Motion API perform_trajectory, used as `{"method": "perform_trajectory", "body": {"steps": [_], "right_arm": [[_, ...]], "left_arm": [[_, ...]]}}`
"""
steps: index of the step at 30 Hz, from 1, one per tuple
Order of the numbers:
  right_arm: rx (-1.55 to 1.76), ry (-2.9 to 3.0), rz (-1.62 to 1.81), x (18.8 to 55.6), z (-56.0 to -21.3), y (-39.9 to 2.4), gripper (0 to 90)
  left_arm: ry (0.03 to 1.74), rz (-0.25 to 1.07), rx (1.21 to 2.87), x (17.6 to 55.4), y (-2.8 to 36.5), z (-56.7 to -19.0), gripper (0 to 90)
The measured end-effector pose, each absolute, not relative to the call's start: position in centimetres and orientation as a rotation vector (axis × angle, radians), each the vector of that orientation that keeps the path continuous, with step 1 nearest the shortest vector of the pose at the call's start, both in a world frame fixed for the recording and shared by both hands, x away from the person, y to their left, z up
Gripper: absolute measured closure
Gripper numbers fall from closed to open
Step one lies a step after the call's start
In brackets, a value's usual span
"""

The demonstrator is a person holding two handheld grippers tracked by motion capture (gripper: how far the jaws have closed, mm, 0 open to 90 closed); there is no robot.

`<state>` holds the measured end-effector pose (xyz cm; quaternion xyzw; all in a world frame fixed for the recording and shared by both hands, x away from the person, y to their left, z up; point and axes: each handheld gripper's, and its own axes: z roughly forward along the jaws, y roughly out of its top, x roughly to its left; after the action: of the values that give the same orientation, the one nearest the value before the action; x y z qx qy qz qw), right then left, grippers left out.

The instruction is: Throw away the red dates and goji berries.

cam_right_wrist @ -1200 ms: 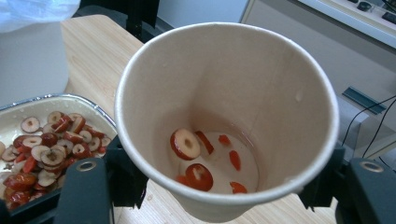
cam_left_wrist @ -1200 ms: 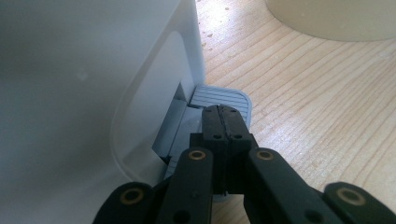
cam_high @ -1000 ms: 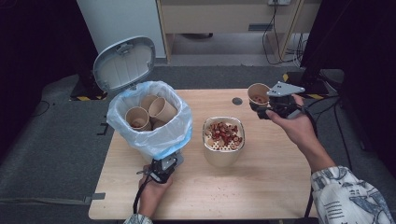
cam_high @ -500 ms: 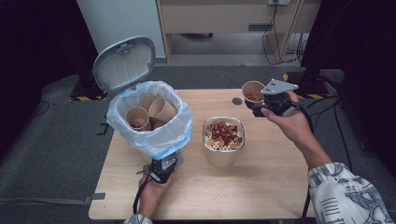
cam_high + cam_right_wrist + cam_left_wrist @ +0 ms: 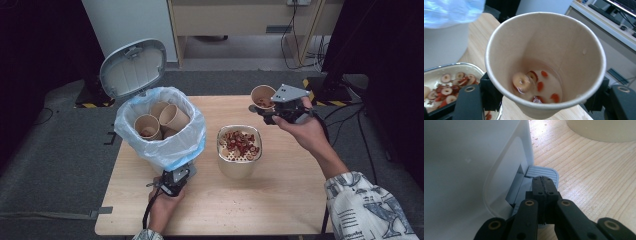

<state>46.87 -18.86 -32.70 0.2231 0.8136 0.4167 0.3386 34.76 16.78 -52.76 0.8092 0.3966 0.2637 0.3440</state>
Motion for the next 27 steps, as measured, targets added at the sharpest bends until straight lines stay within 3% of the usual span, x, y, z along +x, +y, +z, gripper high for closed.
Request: {"method": "perform_trajectory", "body": {"steps": [27], "right_arm": [[0.414,2.109,1.005,46.5,-32.5,-17.9,31.5]], "left_arm": [[1.029,0.683,2.103,34.8,16.8,-52.8,89.2]]}}
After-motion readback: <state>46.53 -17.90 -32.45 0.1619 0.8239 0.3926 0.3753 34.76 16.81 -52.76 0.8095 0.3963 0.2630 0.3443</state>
